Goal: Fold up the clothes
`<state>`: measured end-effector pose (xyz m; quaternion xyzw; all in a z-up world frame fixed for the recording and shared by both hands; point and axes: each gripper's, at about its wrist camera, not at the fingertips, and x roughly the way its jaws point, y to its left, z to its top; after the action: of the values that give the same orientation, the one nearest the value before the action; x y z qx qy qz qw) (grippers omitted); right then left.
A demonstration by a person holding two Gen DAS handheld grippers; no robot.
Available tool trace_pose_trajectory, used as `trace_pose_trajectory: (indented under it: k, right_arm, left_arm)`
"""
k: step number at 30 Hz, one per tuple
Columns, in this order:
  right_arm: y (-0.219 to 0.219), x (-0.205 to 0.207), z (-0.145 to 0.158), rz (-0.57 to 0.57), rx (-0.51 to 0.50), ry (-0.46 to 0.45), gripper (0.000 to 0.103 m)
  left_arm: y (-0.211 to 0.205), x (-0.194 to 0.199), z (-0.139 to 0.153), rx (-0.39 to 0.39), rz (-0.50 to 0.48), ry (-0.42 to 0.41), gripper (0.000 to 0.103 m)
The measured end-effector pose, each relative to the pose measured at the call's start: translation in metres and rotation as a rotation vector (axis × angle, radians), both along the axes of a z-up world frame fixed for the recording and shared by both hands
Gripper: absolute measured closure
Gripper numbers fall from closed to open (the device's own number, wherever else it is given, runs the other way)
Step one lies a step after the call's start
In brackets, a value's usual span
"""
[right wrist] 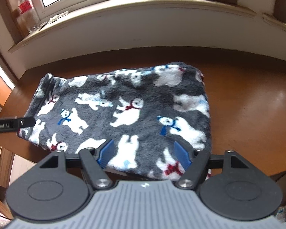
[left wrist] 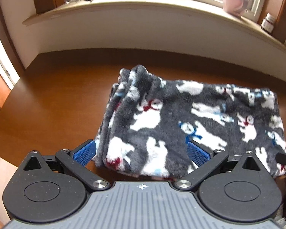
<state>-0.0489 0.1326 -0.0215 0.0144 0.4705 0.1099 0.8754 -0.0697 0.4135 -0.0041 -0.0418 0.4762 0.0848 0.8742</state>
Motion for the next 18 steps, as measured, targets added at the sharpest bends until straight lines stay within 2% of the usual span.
trace_pose_trajectory:
  k: [9, 18]
  right_arm:
    - [-0.004, -0.020, -0.007, -0.030, -0.004, 0.028, 0.031]
    - [-0.005, -0.023, -0.007, -0.039, 0.003, 0.027, 0.031]
  left_arm:
    - [-0.023, -0.018, -0.012, 0.012, -0.053, 0.052, 0.000]
    - [-0.027, -0.021, -0.005, 0.009, -0.051, 0.037, 0.000]
